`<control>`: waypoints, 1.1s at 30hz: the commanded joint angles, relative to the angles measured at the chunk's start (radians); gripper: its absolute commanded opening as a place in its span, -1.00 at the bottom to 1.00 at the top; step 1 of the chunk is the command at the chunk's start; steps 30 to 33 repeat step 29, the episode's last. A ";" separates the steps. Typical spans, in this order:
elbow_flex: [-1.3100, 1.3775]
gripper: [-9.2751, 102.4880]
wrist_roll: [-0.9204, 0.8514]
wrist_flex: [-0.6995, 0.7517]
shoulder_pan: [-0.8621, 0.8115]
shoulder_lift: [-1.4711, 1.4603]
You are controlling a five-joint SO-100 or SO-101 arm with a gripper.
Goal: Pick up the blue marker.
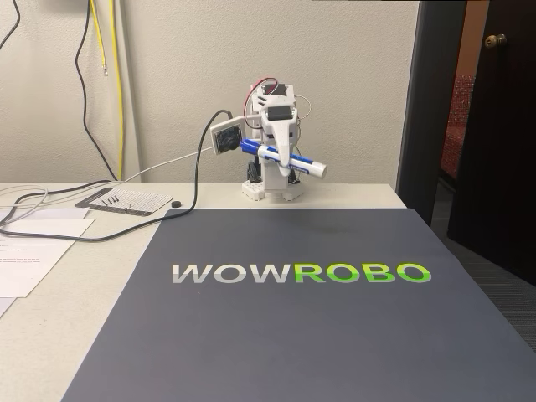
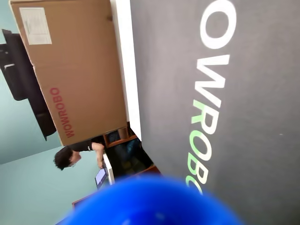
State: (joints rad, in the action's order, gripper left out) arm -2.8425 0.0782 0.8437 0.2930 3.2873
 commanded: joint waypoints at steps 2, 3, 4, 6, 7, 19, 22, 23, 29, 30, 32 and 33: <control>0.044 -0.83 -0.006 -0.017 -0.003 0.061; 0.043 -0.83 -0.006 -0.017 0.000 0.061; 0.043 -0.83 -0.008 -0.017 0.000 0.061; 0.043 -0.83 -0.008 -0.015 0.002 0.061; 0.043 -0.83 -0.008 -0.014 0.002 0.061; 0.041 -0.83 -0.021 -0.006 -0.003 0.061; 0.041 -0.83 -0.023 -0.006 -0.003 0.061; 0.041 -0.83 -0.023 -0.006 -0.003 0.061; 0.041 -0.83 -0.023 -0.003 -0.003 0.061; 0.041 -0.83 -0.023 -0.003 -0.003 0.061; 0.041 -0.83 -0.023 -0.003 -0.003 0.061; 0.041 -0.83 -0.023 -0.003 -0.003 0.061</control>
